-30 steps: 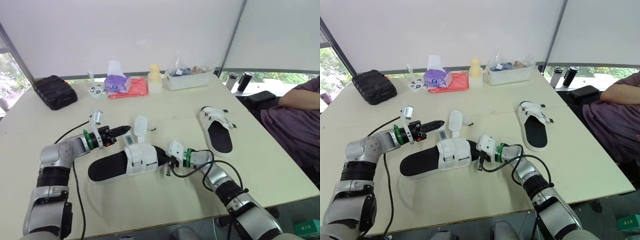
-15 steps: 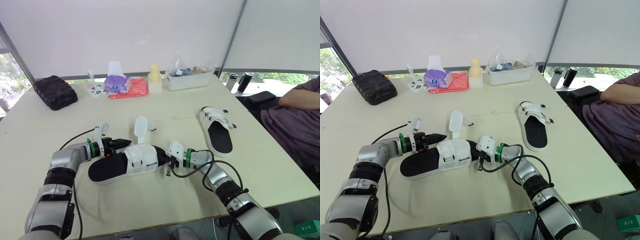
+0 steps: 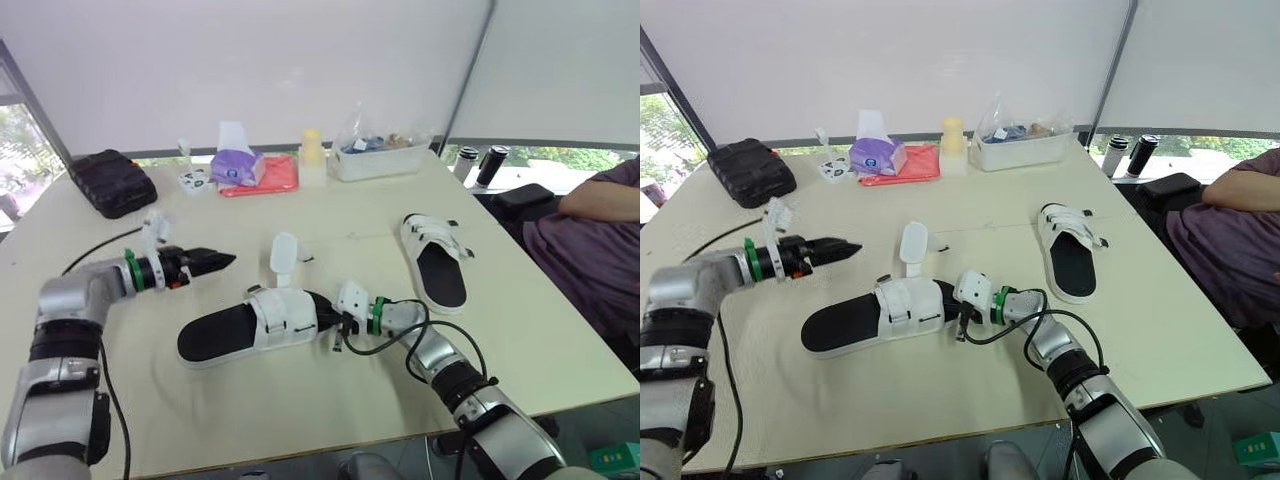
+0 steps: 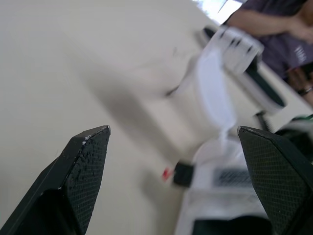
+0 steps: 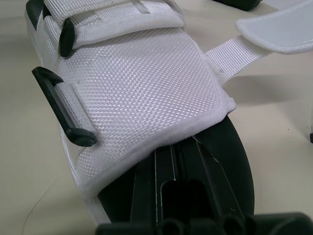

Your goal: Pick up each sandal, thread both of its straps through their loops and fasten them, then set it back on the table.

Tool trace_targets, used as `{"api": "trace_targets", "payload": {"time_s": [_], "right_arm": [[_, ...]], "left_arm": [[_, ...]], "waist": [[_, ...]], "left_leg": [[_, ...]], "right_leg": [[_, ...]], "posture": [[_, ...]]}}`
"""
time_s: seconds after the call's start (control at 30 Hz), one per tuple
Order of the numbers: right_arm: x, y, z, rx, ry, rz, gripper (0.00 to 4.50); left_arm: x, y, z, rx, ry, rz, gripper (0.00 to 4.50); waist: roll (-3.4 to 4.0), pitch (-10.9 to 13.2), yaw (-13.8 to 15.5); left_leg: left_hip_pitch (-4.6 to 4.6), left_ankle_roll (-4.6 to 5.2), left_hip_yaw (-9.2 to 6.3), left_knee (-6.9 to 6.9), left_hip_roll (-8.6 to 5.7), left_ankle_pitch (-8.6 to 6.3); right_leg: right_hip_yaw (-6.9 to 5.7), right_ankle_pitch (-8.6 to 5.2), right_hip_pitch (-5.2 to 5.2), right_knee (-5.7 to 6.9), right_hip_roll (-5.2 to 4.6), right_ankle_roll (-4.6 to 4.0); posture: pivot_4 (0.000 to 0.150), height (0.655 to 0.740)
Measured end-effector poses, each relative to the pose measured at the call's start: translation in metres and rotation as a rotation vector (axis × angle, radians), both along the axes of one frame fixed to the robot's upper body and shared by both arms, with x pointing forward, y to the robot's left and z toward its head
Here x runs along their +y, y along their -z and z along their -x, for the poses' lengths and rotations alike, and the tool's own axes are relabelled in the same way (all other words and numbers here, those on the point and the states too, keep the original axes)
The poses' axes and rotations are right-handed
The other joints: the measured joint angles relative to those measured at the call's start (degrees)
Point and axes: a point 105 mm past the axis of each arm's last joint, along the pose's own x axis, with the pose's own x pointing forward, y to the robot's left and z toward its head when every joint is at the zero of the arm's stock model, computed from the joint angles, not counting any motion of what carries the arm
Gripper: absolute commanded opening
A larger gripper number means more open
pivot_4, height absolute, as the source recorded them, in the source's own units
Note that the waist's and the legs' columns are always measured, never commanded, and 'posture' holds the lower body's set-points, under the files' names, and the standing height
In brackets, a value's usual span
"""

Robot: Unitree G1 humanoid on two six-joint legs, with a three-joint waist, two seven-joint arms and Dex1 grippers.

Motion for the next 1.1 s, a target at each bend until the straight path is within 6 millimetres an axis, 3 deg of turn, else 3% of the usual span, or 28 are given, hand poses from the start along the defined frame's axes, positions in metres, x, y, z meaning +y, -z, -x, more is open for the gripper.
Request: {"api": "trace_targets", "payload": {"time_s": [0.1,0.23,0.4,0.57,0.77,1.1], "right_arm": [[0.003,0.0,0.0,0.003,-0.004,-0.005,0.0],[0.006,0.0,0.0,0.004,-0.011,-0.006,0.0],[0.007,-0.002,0.0,-0.006,-0.019,-0.007,0.0],[0.007,-0.001,0.0,-0.006,-0.017,-0.007,0.0],[0.007,-0.001,0.0,-0.007,-0.014,-0.009,0.0],[0.007,-0.001,0.0,-0.013,-0.01,-0.013,0.0]], "left_arm": [[-0.028,-0.008,-0.005,-0.015,0.087,0.031,4.32],[-0.051,0.013,-0.017,0.052,0.139,0.006,4.32],[-0.053,0.039,-0.031,0.115,0.115,-0.046,4.32],[-0.063,0.035,-0.034,0.12,0.162,-0.03,4.32],[-0.088,0.038,-0.025,0.191,0.282,0.065,4.32],[-0.096,0.042,-0.025,0.28,0.253,0.18,4.32]], "waist": [[0.01,0.0,-0.2],[0.0,-0.01,-0.36],[-0.06,0.0,-0.44],[-0.06,0.0,-0.54],[-0.09,-0.02,-0.64],[-0.01,0.02,-0.76]], "left_leg": [[-0.04,0.0,0.01,-0.07,-0.08,0.0],[-0.03,0.01,0.01,-0.1,-0.17,0.0],[-0.04,0.02,-0.05,-0.01,-0.26,0.01],[-0.03,0.02,-0.1,-0.01,-0.28,0.01],[-0.04,0.02,-0.21,0.0,-0.31,0.01],[-0.02,0.02,-0.45,0.02,-0.36,0.01]], "right_leg": [[-0.01,0.0,0.03,0.02,0.04,0.0],[-0.05,0.01,0.04,0.27,0.11,0.01],[-0.18,0.02,-0.14,0.58,0.15,0.02],[-0.27,0.02,-0.08,0.57,0.14,0.02],[-0.36,0.01,-0.02,0.57,0.14,0.02],[-0.46,0.02,0.04,0.58,0.12,0.04]], "posture": [[0.15,0.74],[0.15,0.74],[0.15,0.74],[0.15,0.74],[0.15,0.74],[0.15,0.74]]}}
